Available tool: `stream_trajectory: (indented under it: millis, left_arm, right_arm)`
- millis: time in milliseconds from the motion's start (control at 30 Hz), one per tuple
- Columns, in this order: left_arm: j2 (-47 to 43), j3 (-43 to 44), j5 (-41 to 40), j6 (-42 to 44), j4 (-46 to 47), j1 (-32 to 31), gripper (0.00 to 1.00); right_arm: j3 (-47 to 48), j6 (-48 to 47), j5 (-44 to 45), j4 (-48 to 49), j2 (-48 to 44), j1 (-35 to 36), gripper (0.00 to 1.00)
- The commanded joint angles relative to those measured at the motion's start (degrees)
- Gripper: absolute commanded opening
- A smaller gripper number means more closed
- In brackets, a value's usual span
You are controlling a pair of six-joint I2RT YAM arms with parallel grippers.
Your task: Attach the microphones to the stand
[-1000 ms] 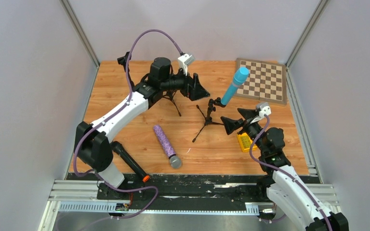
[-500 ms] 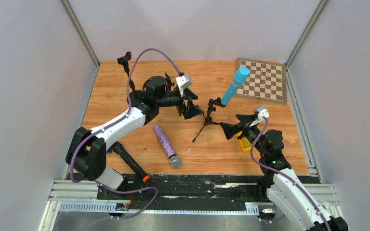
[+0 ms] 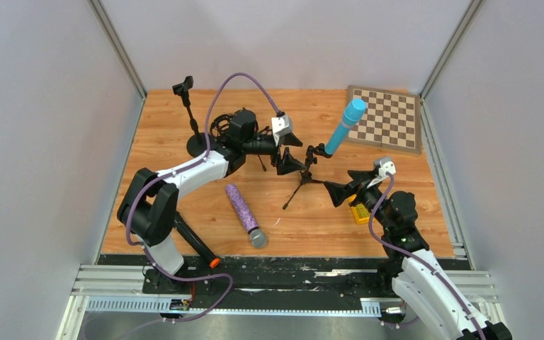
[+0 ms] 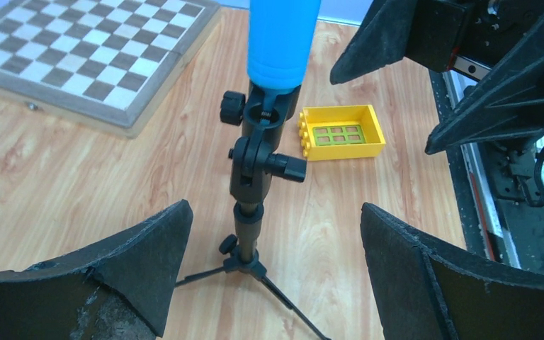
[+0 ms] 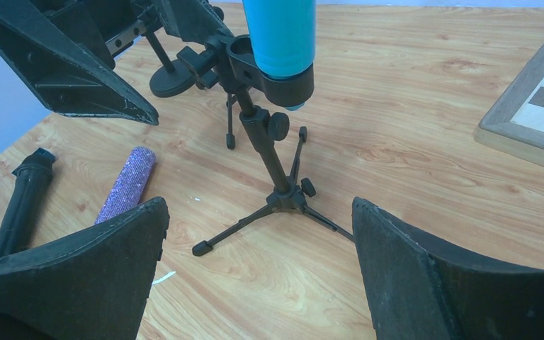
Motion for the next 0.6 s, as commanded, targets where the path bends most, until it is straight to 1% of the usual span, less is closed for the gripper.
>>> stream_trajectory:
  millis: [0,100,167,333,500,567]
  left_arm:
    - [0.77,1.61,2.39,5.66,6.96,-1.21,0.96]
    - [2.22,3.21,2.09,6.0,7.38,-1.47,0.91]
    - [3.4,4.69,2.16,6.42,6.74,-1.58,0.87]
    - [5.32,7.27,1.65,8.85,4.9,-2.42,0.81]
    - [6.59,8.86,1.89,10.56,2.74,-2.68,0.66]
    - [6.81,9.25,2.39,10.88,2.4,-2.83,0.62]
  right_arm:
    - [0.36,-0.29,1.07,0.02,-0.69,-0.09,1.0]
    - [0.59,-0.32,0.87,0.21,-0.44,-0.09,1.0]
    - [0.78,-0.45,0.81,0.17,-0.28,-0.1,1.0]
    - [1.07,-0.83,1.07,-0.06,-0.14,-0.1,1.0]
    - [1.25,-0.79,1.01,-0.05,0.01,-0.1,1.0]
    - [1.16,-0.79,0.94,0.1,0.13,-0.1,1.0]
